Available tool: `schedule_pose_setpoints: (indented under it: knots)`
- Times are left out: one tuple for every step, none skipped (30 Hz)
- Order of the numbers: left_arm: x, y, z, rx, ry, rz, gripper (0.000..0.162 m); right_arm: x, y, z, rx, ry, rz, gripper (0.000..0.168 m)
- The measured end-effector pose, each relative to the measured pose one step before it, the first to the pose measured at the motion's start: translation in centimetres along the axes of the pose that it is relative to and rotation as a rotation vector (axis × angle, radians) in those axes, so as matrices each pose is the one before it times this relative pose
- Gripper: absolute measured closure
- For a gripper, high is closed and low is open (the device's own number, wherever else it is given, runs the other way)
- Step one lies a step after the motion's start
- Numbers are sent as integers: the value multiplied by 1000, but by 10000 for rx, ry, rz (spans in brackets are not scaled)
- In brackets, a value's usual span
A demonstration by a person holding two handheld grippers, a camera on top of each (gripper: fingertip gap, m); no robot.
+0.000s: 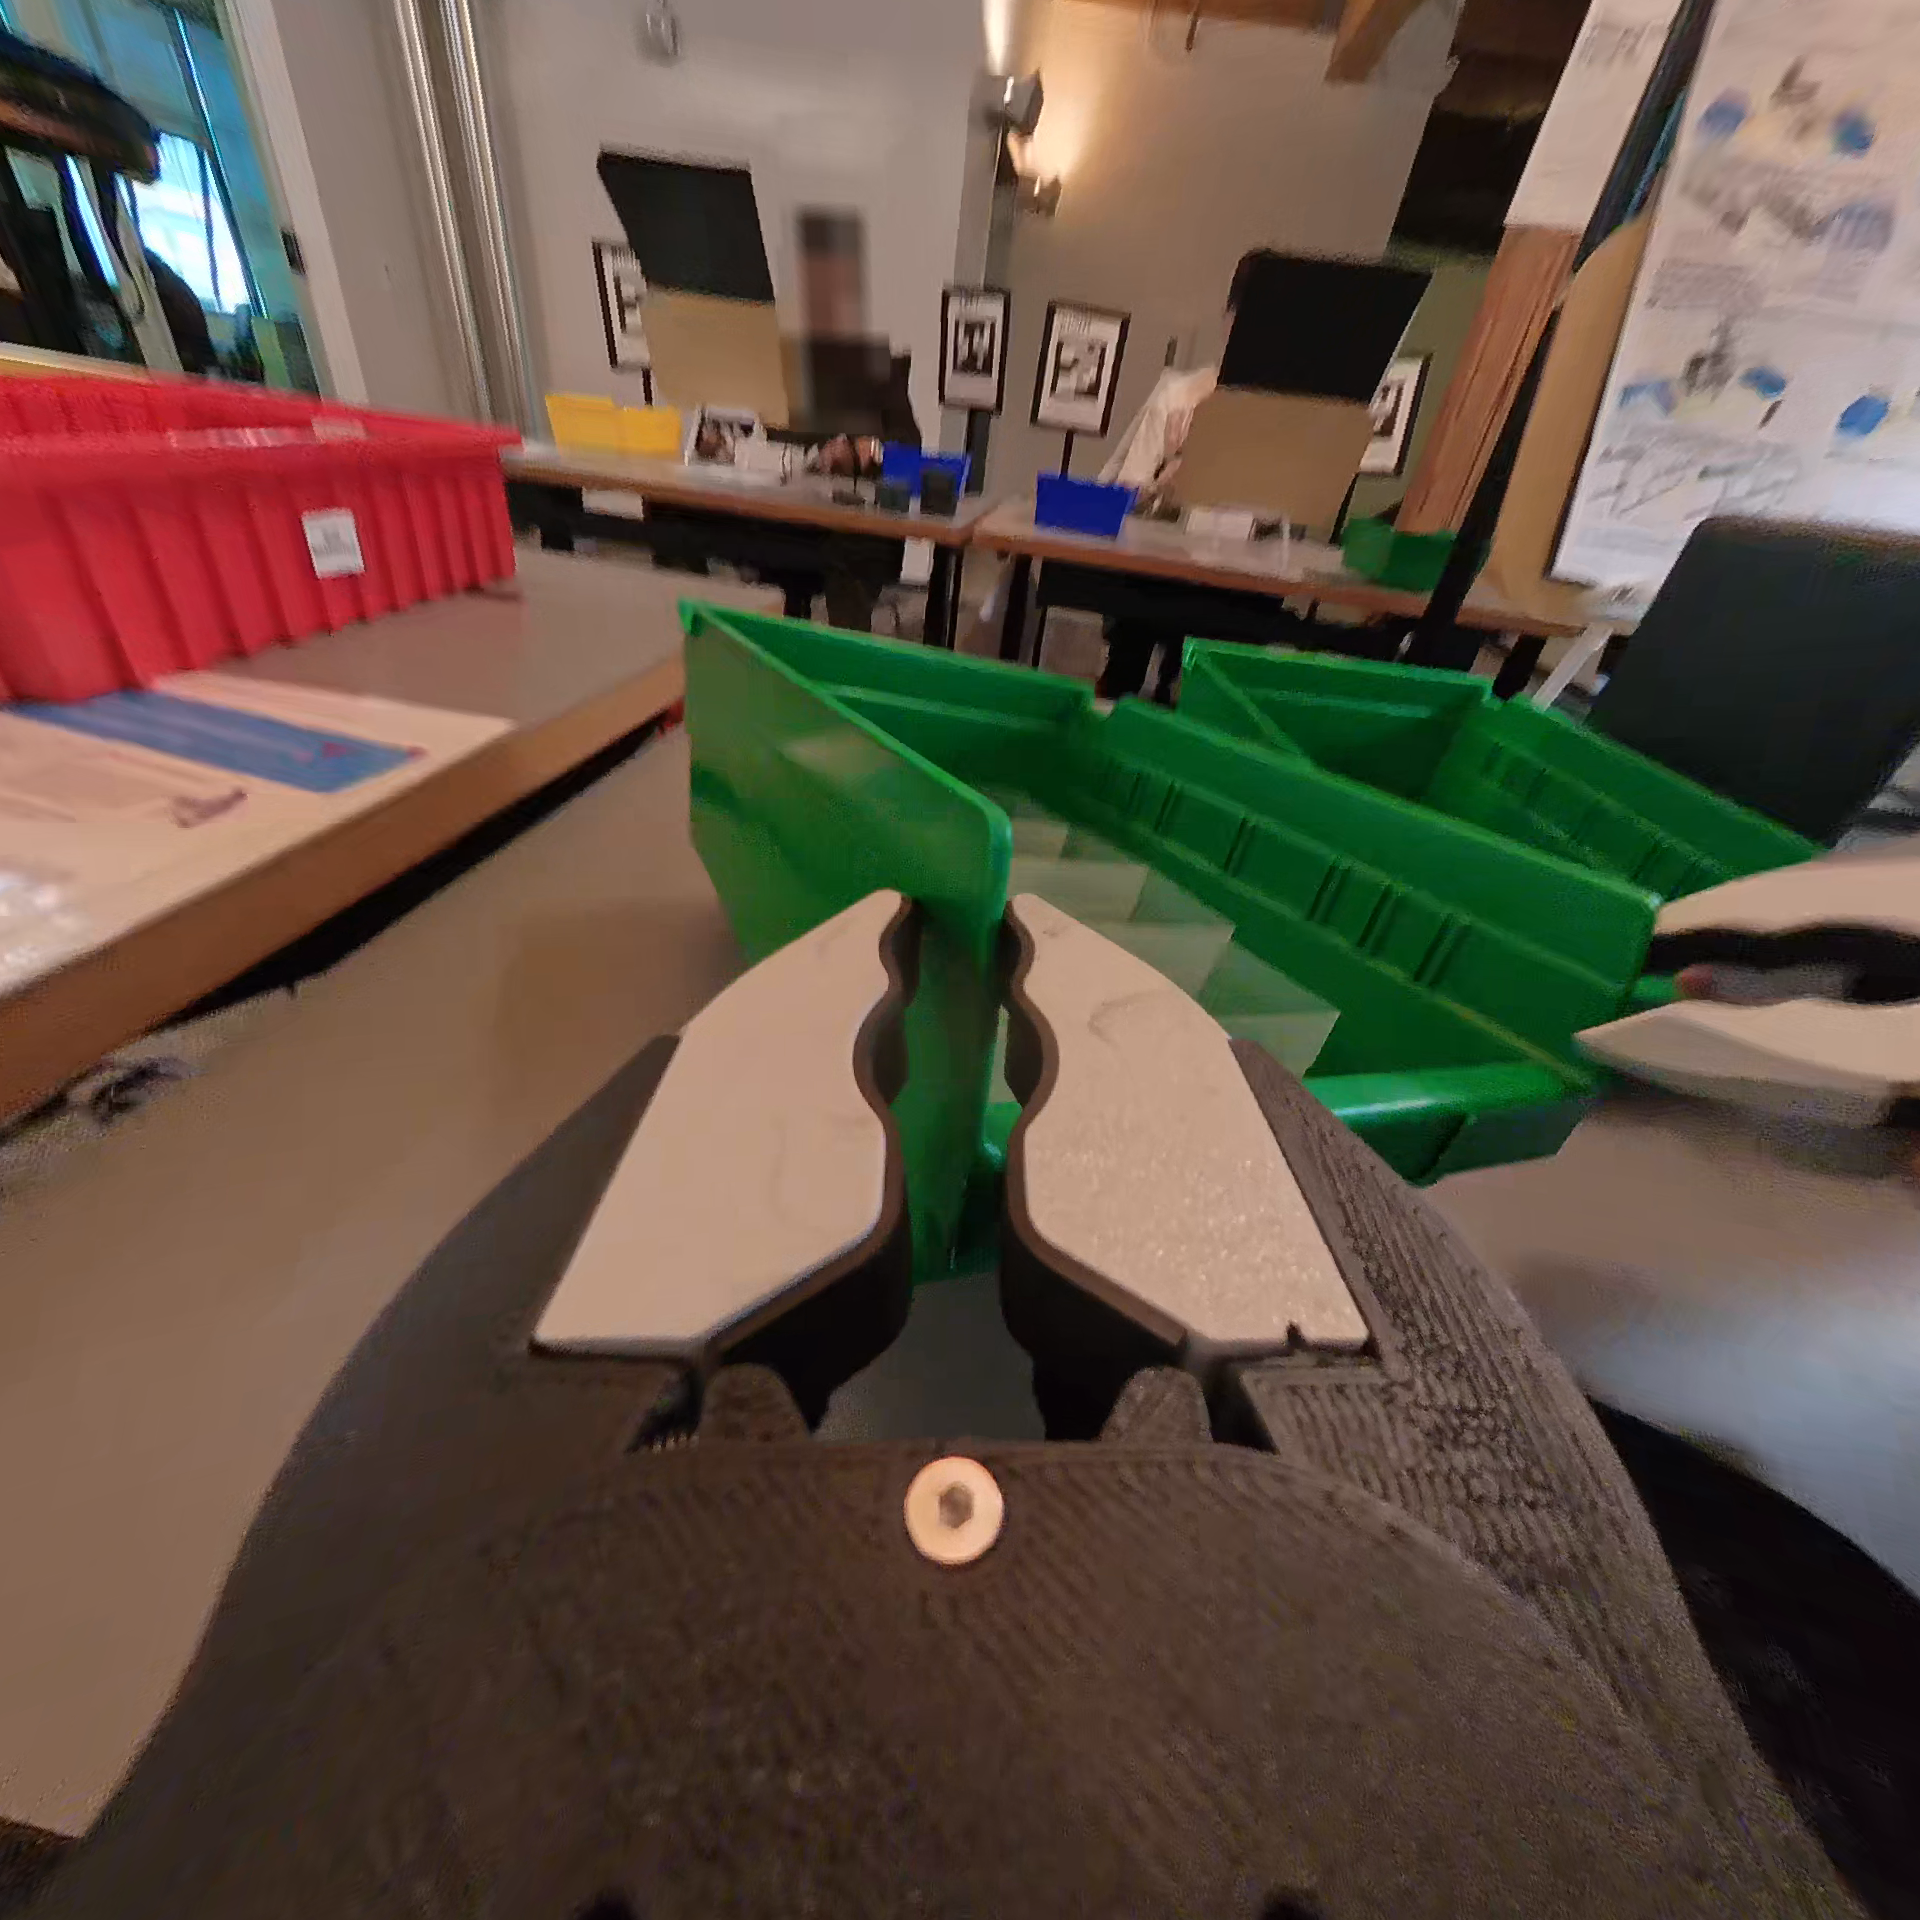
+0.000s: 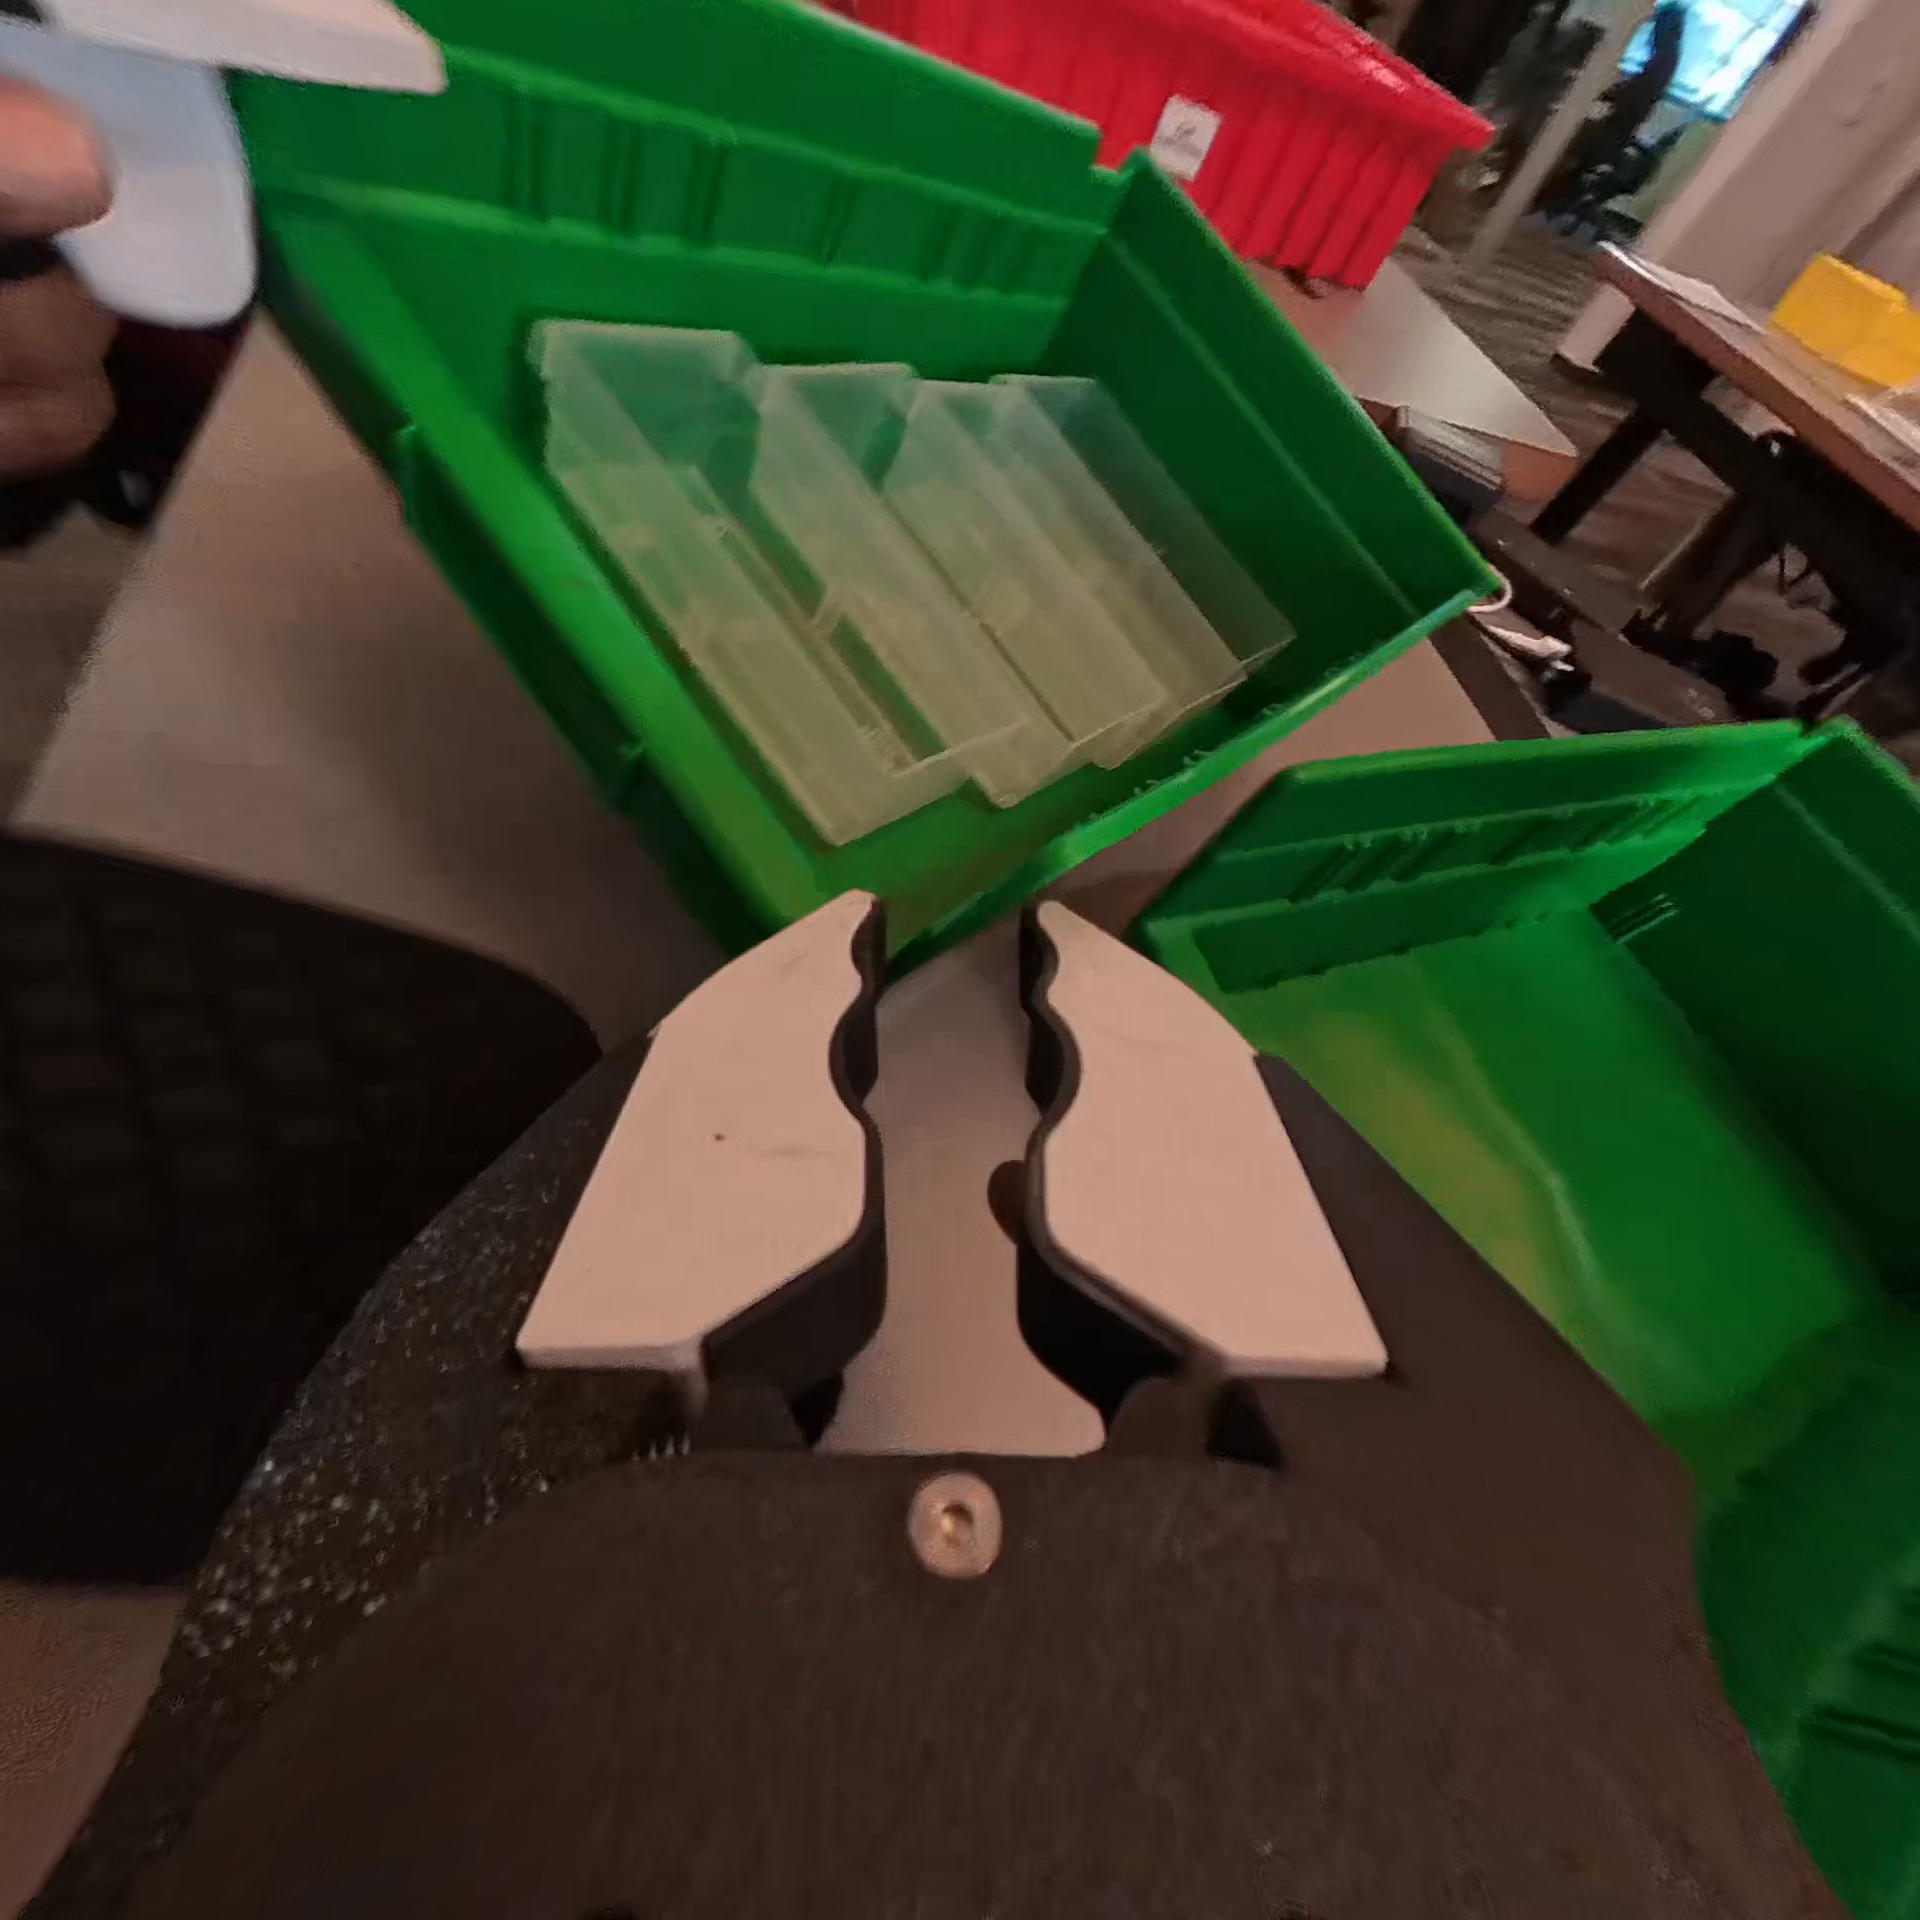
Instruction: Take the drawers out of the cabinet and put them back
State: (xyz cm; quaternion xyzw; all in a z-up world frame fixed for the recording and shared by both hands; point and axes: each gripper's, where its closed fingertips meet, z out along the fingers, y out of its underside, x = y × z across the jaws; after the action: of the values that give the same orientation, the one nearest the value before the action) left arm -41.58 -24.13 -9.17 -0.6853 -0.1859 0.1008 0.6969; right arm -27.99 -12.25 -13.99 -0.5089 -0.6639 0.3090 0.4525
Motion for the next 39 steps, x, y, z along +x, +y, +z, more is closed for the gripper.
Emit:
schedule_pose_setpoints:
  knots:
    - [-81,1027,660,-390,-69,-16,148,678,394,-723,-381,-55,-593,140]
    - [-153,993,694,-407,-120,50,150,873,574,-658,-448,-2,-438,133]
    - [-336,795,656,-311,-241,54,152,879,874,-481,-579,-55,-337,128]
    - [-411,643,559,-257,-234,12,153,748,1196,-214,-720,-143,-304,123]
    - [-207,567,503,-290,-30,-61,151,688,1389,53,-782,-138,-314,118]
    - [-45,597,463,-415,158,-118,145,675,1404,329,-740,-69,-356,114]
    - [85,688,444,-569,292,-95,136,640,1196,588,-615,15,-369,113]
    - [231,534,367,-517,383,-2,128,510,878,802,-453,47,-358,112]
    - [180,110,121,-277,268,121,126,264,711,976,-427,-21,-333,111]
    - [31,-92,-91,-176,47,284,123,72,591,1083,-423,-73,-282,111]
    - [64,-261,-206,-99,-72,456,120,19,403,1063,-331,-44,-219,113]
    - [24,-550,-356,69,-226,561,118,-78,210,907,-218,-21,-202,124]
    - [-8,-661,-445,101,-335,708,116,198,115,559,-163,266,-259,135]
    - [186,-578,-436,43,-237,894,116,189,44,20,-127,270,-506,138]
    - [436,-565,-368,51,-65,927,116,-327,84,-331,-159,-80,-314,138]
    - [644,-508,-265,50,91,839,116,-682,-91,-596,17,-237,-117,138]
    - [823,-357,-90,-25,242,750,115,-883,-131,-726,91,-172,-168,139]
    - [1032,-190,84,-77,411,683,112,-1054,-34,-815,24,-80,-289,139]
    - [1210,-34,270,-123,552,609,110,-1226,-26,-986,54,-42,-415,139]
    - [1169,163,471,-227,566,503,109,-1469,-93,-1130,177,-153,-376,138]
    - [936,390,632,-359,443,433,105,-1601,-55,-1199,245,-218,-307,139]
    - [604,504,719,-419,248,488,103,-1575,197,-1229,160,-193,-267,139]
    - [350,512,723,-417,72,598,101,-1498,469,-1256,81,-103,-331,139]
    - [278,486,674,-418,11,622,99,-1573,599,-1317,90,-162,-244,140]
    - [328,351,618,-371,58,535,97,-1652,515,-1392,238,-220,-129,139]
    - [381,160,567,-275,117,387,96,-1711,527,-1448,226,-249,5,139]
    - [285,25,512,-194,104,267,96,-1644,603,-1429,128,-191,103,138]
    - [145,-61,473,-147,41,236,97,-1571,647,-1394,93,-107,83,137]
    - [64,-58,441,-153,7,257,98,-1542,688,-1369,34,-115,187,137]
    - [84,-23,422,-193,42,285,100,-1490,663,-1346,30,-110,259,136]
    - [168,-19,407,-209,98,295,103,-1341,596,-1307,35,-27,268,135]
    - [143,-90,389,-181,99,269,106,-1232,579,-1242,-50,0,359,134]
    - [116,-189,346,-123,78,229,109,-1185,456,-1182,-35,-17,402,132]
    - [134,-284,293,-76,93,188,112,-1075,305,-1126,20,32,354,131]
    - [114,-366,255,-34,63,158,113,-973,139,-1069,79,39,405,131]
    - [38,-451,208,31,-14,147,115,-792,64,-978,127,91,437,132]
    - [33,-529,182,89,-39,121,118,-527,84,-918,118,203,424,133]
    - [79,-547,162,100,-45,108,121,-323,195,-838,79,260,408,134]
    - [71,-518,161,83,-78,144,125,-92,331,-758,32,328,382,134]
